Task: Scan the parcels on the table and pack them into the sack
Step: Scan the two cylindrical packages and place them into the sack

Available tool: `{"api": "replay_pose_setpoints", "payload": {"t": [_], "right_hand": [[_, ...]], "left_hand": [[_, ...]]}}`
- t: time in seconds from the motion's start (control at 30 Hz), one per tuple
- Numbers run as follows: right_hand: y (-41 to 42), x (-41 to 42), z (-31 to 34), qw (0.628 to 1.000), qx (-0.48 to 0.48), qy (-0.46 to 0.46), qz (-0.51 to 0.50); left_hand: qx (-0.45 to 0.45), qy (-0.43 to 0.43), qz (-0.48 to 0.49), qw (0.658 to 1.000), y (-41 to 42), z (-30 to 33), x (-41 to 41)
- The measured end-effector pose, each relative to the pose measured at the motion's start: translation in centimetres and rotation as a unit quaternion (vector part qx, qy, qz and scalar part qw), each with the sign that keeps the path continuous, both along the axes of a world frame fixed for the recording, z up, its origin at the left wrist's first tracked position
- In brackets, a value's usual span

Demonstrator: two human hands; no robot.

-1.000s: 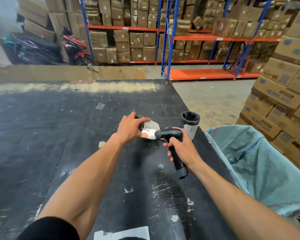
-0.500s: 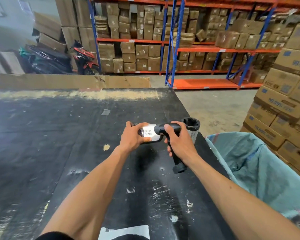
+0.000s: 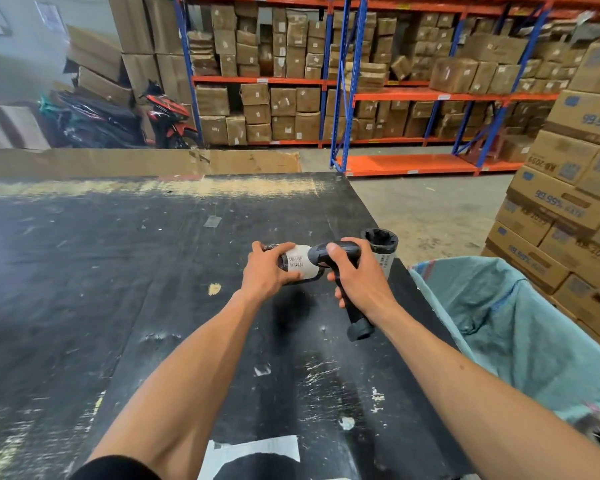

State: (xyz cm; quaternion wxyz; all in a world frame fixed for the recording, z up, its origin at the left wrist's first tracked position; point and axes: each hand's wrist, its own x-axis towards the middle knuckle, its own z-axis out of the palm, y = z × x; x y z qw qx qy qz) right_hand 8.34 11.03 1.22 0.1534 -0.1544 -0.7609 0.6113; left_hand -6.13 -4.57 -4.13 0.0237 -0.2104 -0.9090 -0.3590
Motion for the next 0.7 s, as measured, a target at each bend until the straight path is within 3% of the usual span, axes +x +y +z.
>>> {"api": "replay_pose_setpoints", "payload": {"t": [0.5,0.7], "right_hand": [[-0.4,0.4,0.1,1.000,0.008,-0.005,0.015],[-0.2,1.3,-2.6,0.994,0.047,-0.093,-0.020]], "left_hand": [[0.029,-0.007,0.007,1.000,-0.2,-0.1,0.1],[0.118,-0.041,0.064,0.990,-0.4,-0.7,1.5]]}}
